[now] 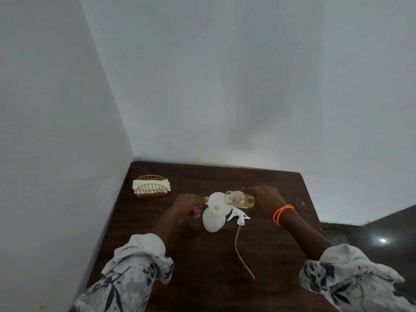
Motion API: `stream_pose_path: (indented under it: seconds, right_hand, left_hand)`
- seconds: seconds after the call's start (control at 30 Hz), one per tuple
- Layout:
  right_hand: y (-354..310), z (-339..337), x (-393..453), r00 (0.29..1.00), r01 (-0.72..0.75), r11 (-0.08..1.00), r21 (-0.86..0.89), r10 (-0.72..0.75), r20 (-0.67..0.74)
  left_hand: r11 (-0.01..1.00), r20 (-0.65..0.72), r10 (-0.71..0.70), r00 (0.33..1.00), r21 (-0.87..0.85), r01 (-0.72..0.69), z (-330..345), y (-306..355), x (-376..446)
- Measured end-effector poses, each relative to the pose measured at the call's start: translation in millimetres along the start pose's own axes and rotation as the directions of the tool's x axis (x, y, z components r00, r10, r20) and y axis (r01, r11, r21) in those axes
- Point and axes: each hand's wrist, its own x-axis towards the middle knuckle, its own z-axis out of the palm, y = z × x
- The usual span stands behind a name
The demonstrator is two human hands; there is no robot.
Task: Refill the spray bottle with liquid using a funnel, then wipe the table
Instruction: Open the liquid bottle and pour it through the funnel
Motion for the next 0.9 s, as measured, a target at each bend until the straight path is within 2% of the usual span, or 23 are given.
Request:
stream_pose_path:
  seconds: [0.9]
  right_hand:
    - [-2.0, -16.1, 0.5, 0.999, 0.037, 0.996, -0.086, -0.036, 0.007]
  left_hand:
    - [1.0, 0.011, -0.028, 1.0, 0.01, 0.027, -0.8, -0.1, -6.0]
